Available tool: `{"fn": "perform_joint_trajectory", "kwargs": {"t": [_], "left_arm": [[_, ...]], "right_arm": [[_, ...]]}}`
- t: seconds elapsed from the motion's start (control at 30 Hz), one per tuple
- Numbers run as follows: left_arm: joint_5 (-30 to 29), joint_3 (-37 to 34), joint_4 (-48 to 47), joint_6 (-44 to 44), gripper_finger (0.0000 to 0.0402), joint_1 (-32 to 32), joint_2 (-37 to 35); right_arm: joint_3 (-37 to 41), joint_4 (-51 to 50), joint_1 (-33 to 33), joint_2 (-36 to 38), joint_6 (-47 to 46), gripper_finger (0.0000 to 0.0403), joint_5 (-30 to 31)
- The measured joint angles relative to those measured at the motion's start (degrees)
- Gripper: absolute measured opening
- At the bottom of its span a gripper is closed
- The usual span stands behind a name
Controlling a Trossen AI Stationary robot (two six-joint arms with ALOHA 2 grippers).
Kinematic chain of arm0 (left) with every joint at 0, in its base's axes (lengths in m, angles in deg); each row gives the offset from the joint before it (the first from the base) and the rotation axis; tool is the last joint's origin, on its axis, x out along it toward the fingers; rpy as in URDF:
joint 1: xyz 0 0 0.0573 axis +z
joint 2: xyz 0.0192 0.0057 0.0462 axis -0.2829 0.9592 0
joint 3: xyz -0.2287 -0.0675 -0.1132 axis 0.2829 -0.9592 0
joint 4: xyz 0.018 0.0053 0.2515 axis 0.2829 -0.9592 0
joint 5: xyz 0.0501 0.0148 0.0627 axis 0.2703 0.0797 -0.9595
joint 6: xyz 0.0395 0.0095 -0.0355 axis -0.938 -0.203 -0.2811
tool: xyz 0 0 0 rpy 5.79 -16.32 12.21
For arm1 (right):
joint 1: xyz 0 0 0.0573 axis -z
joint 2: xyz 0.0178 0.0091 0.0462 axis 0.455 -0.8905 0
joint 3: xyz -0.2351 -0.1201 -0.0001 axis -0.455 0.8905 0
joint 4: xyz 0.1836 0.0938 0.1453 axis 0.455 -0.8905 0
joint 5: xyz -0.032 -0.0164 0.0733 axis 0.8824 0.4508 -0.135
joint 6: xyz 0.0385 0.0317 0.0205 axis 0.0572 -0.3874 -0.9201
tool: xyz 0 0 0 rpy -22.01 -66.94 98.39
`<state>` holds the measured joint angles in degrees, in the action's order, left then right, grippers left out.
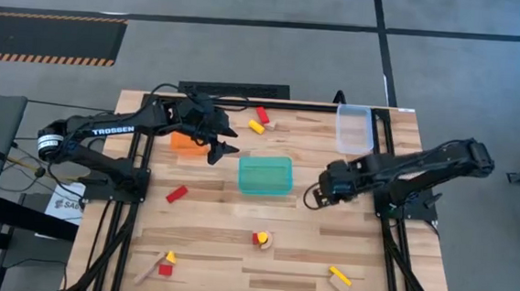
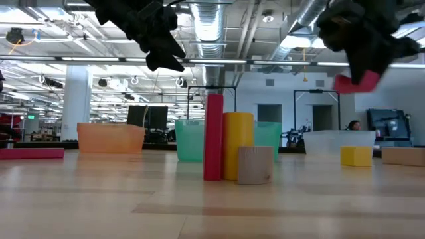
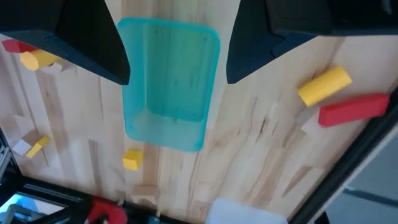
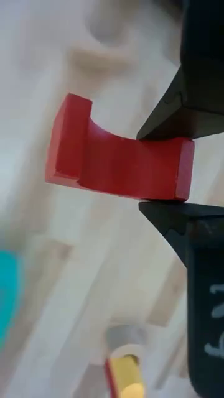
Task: Sort & place blocks by color
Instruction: Put the red block into the blue bin
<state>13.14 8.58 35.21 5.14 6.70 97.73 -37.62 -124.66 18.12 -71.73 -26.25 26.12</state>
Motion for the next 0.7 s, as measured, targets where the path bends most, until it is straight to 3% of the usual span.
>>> {"fn": "perform_joint_trajectory", "kwargs": {"t": [0.1, 0.2, 0.3, 0.5, 0.7], "left_arm": [[0.00, -0.02, 0.37, 0.25, 0.0254, -0.06, 0.00], [-0.04, -0.02, 0.37, 0.65, 0.0254, -0.13, 0.00], [-1.20, -0.02, -1.29, 0.38, 0.0254, -0.13, 0.00], [-7.37, -0.05, -9.33, 0.62, 0.0254, 0.12, -2.28], [-10.25, -0.04, -15.20, 0.26, 0.0254, 0.07, -5.78]], "right_arm": [[-2.30, 4.30, 3.15, 0.00, 14.40, 0.0131, 3.41], [-2.32, 16.47, 5.99, -1.09, 32.57, 0.0130, 3.74], [-2.32, 27.04, 9.07, -4.28, 42.97, 0.0132, 2.53], [-2.32, 40.66, 14.65, -14.56, 49.92, 0.0131, -6.86], [-5.16, 39.57, 15.10, -22.55, 50.81, 0.0147, -10.37]]}}
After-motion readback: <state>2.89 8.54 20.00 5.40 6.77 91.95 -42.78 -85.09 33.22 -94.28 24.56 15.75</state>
